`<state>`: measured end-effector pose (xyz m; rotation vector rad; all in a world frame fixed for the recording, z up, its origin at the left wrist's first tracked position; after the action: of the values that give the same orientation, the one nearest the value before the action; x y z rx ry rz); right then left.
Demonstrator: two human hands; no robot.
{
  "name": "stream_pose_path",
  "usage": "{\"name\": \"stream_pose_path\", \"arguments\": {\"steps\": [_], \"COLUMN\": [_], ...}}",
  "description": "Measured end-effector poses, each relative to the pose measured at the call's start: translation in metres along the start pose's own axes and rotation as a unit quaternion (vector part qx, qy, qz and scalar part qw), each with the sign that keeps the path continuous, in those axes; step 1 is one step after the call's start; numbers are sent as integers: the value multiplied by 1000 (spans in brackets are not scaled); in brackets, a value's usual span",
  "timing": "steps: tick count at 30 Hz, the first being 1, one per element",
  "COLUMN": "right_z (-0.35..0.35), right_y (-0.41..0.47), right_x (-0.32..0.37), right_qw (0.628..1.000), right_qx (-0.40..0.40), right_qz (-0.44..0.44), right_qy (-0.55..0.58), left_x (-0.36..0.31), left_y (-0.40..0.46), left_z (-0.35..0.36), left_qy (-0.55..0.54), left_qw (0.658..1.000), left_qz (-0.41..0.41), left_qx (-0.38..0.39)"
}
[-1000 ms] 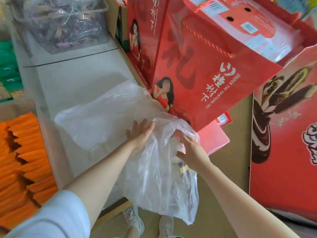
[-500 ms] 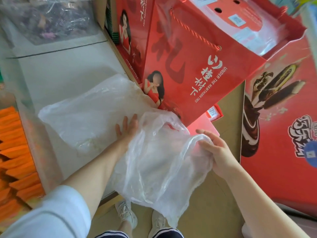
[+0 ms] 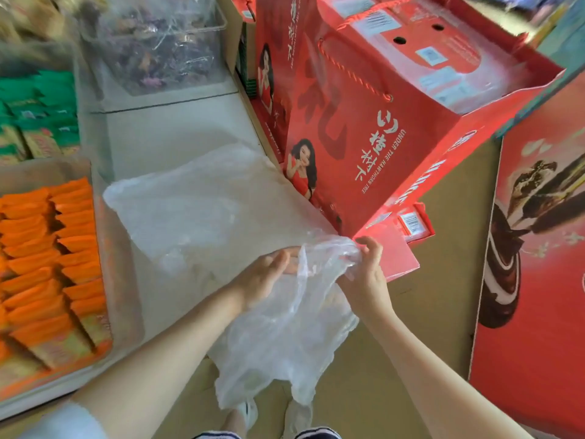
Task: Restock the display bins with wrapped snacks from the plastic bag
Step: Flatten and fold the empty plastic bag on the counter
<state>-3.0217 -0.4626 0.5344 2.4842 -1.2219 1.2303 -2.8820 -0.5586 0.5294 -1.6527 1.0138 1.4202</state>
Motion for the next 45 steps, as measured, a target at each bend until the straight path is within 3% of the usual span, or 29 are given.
{"name": "stream_pose_path", "arguments": {"steps": [2,4,5,7,9,11,13,15,17,19,21,24,26,27,30,32,33,35,37,39,42,45], "right_z": [12,14,10,-10,-36,-43,-29,-12,-12,-28,-19,50,81,80,37,19,21,34,61,88,121,134], "right_y": [-1,-2,-3,-7,-12,-21,-31,-41,-49,-52,-58,-70,-56,-48,-23,-29,-37,-47,-48,-37,2,48], "right_x": [-4,-1,4,8,-8,-48,-88,-111,-104,-67,-17,20,-9,-31,-95,-91,-74,-36,4,35,58,59], "right_qw": [996,990,986,978,964,965,981,971,952,961,951,857,808,808,847,878,886,894,889,884,883,889], "right_qx": [51,91,110,96,19,3,81,175,199,120,81,112,162,175,148,139,135,118,140,168,186,172], "right_qz": [-30,-67,-93,-151,-182,-119,-4,38,-25,-130,-233,-383,-359,-321,-166,-148,-179,-254,-304,-316,-269,-158], "right_qy": [-64,-78,-80,-108,-193,-234,-178,-157,-233,-212,-188,-327,-438,-462,-483,-434,-405,-349,-313,-301,-336,-394], "left_x": [39,83,102,118,121,120,116,99,60,31,27,61,69,76,87,73,61,30,19,24,60,88], "left_y": [-1,-10,-15,-19,-17,-14,-12,-9,-9,-19,-33,-47,-54,-61,-81,-86,-87,-88,-90,-89,-93,-86], "left_z": [-19,-26,-26,-22,-22,-22,-25,-25,-15,13,41,55,43,37,33,25,18,-6,-37,-69,-113,-139], "left_qy": [114,338,396,424,427,446,465,456,460,505,543,588,608,602,583,549,542,504,527,545,433,384], "left_qw": [987,916,879,855,859,858,849,862,878,859,834,793,779,782,798,827,837,859,828,792,798,800], "left_qz": [-88,-216,-266,-292,-280,-254,-249,-220,-132,-71,-74,-143,-150,-159,-133,-96,-62,-19,-5,-72,-270,-338], "left_qx": [-72,-11,28,56,42,30,32,32,6,38,66,77,27,24,79,74,45,-89,-194,-265,-321,-313]}}
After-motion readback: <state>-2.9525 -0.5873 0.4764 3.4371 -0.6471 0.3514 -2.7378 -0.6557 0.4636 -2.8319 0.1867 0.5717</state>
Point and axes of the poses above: each hand's wrist, its own y-axis towards the middle knuckle, its own z-axis out of the palm, x = y × z, the point moved 9 cm from there along y, towards the middle knuckle, and after that the axes turned 10 degrees about z, right-handed, at the moved point
